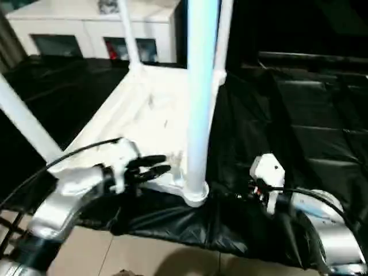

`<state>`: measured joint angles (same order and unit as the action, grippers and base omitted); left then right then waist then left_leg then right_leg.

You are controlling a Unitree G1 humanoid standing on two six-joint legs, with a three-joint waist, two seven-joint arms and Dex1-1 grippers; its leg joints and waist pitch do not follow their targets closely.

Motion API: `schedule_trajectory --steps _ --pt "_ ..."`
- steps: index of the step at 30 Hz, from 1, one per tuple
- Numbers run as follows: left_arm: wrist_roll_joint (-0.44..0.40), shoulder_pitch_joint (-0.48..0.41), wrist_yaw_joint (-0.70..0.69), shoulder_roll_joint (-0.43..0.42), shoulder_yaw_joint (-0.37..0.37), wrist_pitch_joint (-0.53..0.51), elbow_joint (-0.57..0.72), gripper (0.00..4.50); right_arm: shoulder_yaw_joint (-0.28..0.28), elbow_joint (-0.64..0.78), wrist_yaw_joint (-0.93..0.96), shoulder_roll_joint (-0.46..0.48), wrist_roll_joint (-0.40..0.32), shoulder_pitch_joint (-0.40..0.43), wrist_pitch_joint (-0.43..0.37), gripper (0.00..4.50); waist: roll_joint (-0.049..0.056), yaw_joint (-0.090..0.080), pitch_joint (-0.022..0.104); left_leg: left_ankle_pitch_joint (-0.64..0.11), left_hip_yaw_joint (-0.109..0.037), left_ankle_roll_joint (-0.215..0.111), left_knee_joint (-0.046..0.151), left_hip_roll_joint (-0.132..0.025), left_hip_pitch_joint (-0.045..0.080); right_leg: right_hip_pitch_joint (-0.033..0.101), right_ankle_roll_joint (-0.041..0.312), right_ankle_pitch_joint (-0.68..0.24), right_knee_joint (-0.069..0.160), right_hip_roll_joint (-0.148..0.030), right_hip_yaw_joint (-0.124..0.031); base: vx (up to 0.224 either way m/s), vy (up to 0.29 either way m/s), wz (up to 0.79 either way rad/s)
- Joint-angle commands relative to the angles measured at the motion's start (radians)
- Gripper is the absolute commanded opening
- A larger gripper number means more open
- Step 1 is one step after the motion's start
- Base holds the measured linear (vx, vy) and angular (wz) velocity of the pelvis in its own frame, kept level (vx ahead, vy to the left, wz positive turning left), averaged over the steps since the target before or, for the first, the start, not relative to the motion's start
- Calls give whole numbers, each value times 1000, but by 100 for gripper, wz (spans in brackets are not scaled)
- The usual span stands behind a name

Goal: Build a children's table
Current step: Rotate leg to tighten, then flip table

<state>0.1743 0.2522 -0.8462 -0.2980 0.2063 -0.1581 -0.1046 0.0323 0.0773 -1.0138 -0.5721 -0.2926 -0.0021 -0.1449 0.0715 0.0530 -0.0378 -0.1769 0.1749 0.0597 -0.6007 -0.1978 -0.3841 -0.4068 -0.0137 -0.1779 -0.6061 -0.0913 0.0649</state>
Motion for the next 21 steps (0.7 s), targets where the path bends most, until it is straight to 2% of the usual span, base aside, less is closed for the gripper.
schedule_trajectory --steps 1,2,3,4,7,8,10,11,12,13,17,18,19,20,21 --pt "34 -33 -9 -21 -34 -27 46 198 0 36 -16 -15 -26 6 -15 333 -18 3 50 -343 -10 -60 81 -26 11 41 168 -369 95 -38 -30 0 0 0" --pt "53 -62 -14 -31 -48 -41 71 198 0 49 -22 -20 -34 14 -24 333 -15 5 52 -337 -11 -57 80 -27 11 43 173 -358 90 -40 -31 0 0 0" --pt "87 -108 -18 -46 -72 -62 113 213 -1 67 -30 -26 -45 23 -34 333 -16 5 47 -341 -11 -59 83 -27 6 43 169 -367 93 -39 -31 0 0 0" --pt "93 -115 -19 -48 -77 -66 121 213 -3 69 -31 -26 -47 24 -36 333 -15 5 47 -348 -12 -58 85 -28 7 44 166 -376 93 -40 -31 0 0 0" --pt "179 -226 -37 -89 -141 -134 234 241 -42 87 -25 -4 -49 13 -47 333 -16 4 44 -381 -12 -47 86 -26 10 36 149 -442 97 -41 -31 0 0 0" --pt "179 -226 -37 -89 -141 -134 234 255 -42 87 -25 -4 -49 13 -47 333 -14 3 41 -391 -12 -47 87 -25 11 33 141 -465 102 -39 -31 0 0 0" --pt "184 -258 -27 -105 -173 -140 259 262 -76 69 -7 33 -30 -14 -38 333 -16 5 38 -419 -12 -36 87 -23 18 24 121 -522 110 -38 -31 0 0 0" --pt "183 -264 -19 -106 -185 -139 261 272 -87 54 11 49 -13 -28 -36 333 -14 4 36 -426 -14 -30 87 -23 17 24 117 -536 109 -39 -30 0 0 0" --pt "182 -270 -12 -107 -195 -138 263 290 -96 40 28 65 2 -42 -34 333 -13 3 33 -441 -16 -17 88 -22 17 21 102 -571 112 -40 -29 0 0 0" --pt "182 -270 -12 -107 -195 -138 263 290 -96 40 28 65 2 -42 -34 333 -12 3 32 -467 -18 -4 89 -20 24 18 71 -622 121 -40 -28 0 0 0" --pt "184 -300 35 -106 -244 -129 282 324 -120 -17 107 126 49 -90 -30 333 -10 5 31 -490 -22 4 94 -20 27 15 60 -620 124 -38 -28 0 0 0" --pt "190 -326 73 -100 -280 -119 303 342 -129 -43 145 157 66 -111 -19 333 -11 -4 32 -497 -28 13 97 -18 15 24 71 -603 117 -41 -22 0 0 0" --pt "191 -339 95 -94 -299 -111 314 342 -129 -51 161 167 70 -118 -17 333 -9 -7 30 -502 -30 15 102 -19 12 26 67 -606 119 -42 -21 0 0 0" --pt "192 -388 159 -66 -356 -80 356 342 -120 -82 214 190 85 -138 -14 333 -8 -14 30 -522 -32 20 102 -20 12 25 67 -602 119 -42 -18 0 0 0" --pt "192 -388 159 -66 -356 -80 356 357 -120 -82 214 190 85 -138 -14 333 -7 -20 29 -542 -32 19 102 -19 16 23 61 -614 125 -41 -17 0 0 0"
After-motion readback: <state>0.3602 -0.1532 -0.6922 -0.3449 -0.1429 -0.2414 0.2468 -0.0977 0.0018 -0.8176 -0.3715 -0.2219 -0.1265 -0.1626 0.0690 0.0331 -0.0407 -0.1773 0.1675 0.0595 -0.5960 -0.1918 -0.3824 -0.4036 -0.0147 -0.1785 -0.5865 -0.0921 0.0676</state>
